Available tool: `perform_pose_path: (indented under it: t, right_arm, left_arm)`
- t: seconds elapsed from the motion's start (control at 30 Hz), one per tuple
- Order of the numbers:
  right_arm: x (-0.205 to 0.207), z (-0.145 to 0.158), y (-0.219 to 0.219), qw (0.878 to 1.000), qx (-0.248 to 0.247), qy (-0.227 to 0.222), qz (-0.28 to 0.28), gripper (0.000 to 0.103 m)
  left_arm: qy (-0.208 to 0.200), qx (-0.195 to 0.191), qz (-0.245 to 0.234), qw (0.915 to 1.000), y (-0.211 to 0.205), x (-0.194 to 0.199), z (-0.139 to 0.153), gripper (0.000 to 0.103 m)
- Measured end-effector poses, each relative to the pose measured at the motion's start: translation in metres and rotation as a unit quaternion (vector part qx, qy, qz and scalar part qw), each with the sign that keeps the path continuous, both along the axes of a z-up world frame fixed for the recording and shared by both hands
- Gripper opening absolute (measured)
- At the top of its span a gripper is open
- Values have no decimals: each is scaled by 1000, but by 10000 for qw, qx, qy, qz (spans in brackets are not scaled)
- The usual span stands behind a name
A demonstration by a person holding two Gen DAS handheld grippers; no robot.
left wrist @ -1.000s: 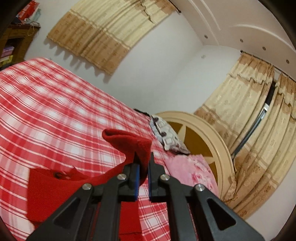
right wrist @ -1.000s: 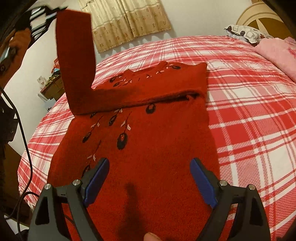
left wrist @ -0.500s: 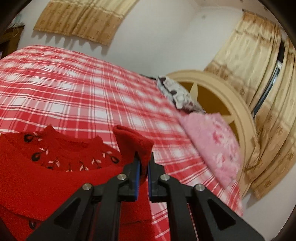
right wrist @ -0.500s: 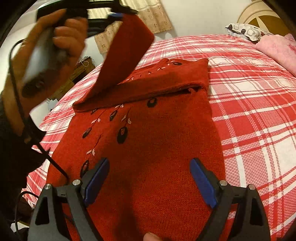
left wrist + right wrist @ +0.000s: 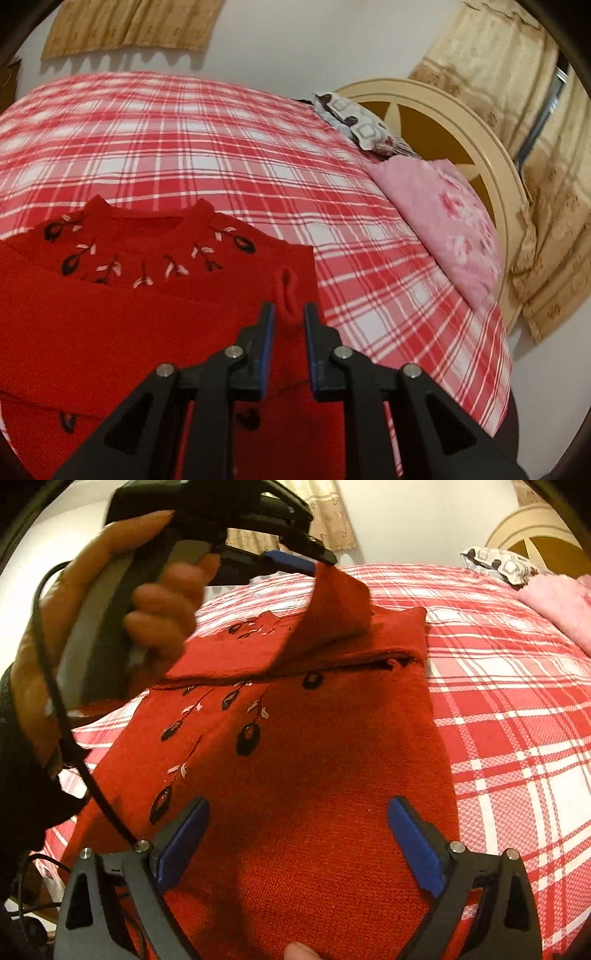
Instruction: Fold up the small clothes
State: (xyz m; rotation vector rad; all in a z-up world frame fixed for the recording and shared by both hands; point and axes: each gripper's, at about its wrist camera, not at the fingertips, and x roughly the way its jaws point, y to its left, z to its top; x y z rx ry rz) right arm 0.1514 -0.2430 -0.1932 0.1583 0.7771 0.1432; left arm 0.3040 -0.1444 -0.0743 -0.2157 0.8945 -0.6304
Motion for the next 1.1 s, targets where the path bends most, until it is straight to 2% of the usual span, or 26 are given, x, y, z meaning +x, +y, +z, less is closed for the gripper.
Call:
perform_pose_path:
  t: [0.07,0.13,0.2,0.33,0.37,0.4,0.47,0.5,0.57,0.6,0.63,0.73,0.77,0.83,0.97,1.0,1.03,1.07,1.1]
  right_arm:
    - [0,-2,3,9999,-109,-26,33,100]
    - [0,-3,6,9997,-211,-50,60,101]
    - [0,-3,8,9996,-276,-66,69,101]
    - [0,1,4,9999,-150,7,71,101]
    - [-1,3,2,10000,-48,47,70,101]
    - [0,11,-5,9996,266,89,73,101]
    - [0,24,-15,9981,610,-11,18,101]
    - [1,34,-24,9974,699,-143,-122,101]
    - [9,47,-35,9973,551,-208,-433,101]
    - [18,53,-44,9964,448,-213,-692,96]
    - [23,56,-49,9955,446,-227,-801,87]
    - [50,59,-71,9922,631,-63,-1074,67]
    - [62,59,-78,9911,665,26,-1154,65]
    - [78,57,-83,9905,672,116,-1197,52]
    - [104,44,-79,9908,797,463,-991,47]
    - [109,37,-78,9898,833,559,-1011,40]
    - [115,29,-79,9886,820,646,-1082,26]
    - [118,26,-79,9881,785,703,-1120,17]
    - [122,23,-79,9876,705,754,-1180,13]
  left_arm:
    - [-101,100,-26,9999,11,-4,2,32]
    - [-292,243,151,9992,27,-8,4,63]
    - [-562,528,406,9962,50,-11,4,71]
    - [-833,1226,896,9849,97,-10,-7,72]
    - [-861,1475,1094,9792,111,-7,-12,72]
    - [-872,1673,1297,9734,126,-4,-17,72]
    - [-868,1970,1679,9620,153,2,-27,72]
    - [-862,2111,1894,9551,167,5,-31,72]
    - [-764,2157,2180,9487,190,10,-41,72]
    - [-689,2124,2274,9479,198,11,-46,72]
    - [-622,2081,2341,9477,205,12,-50,72]
    - [-491,2014,2540,9447,217,10,-64,72]
    - [-461,1972,2562,9452,220,8,-68,72]
    - [-409,1804,2600,9477,227,4,-74,72]
    - [-402,1684,2631,9491,233,-1,-79,75]
    - [-390,1630,2632,9501,234,-1,-78,75]
    - [-388,1587,2626,9510,234,0,-78,75]
    - [-397,1570,2625,9512,234,-1,-76,75]
    - [-408,1561,2628,9513,235,-1,-75,75]
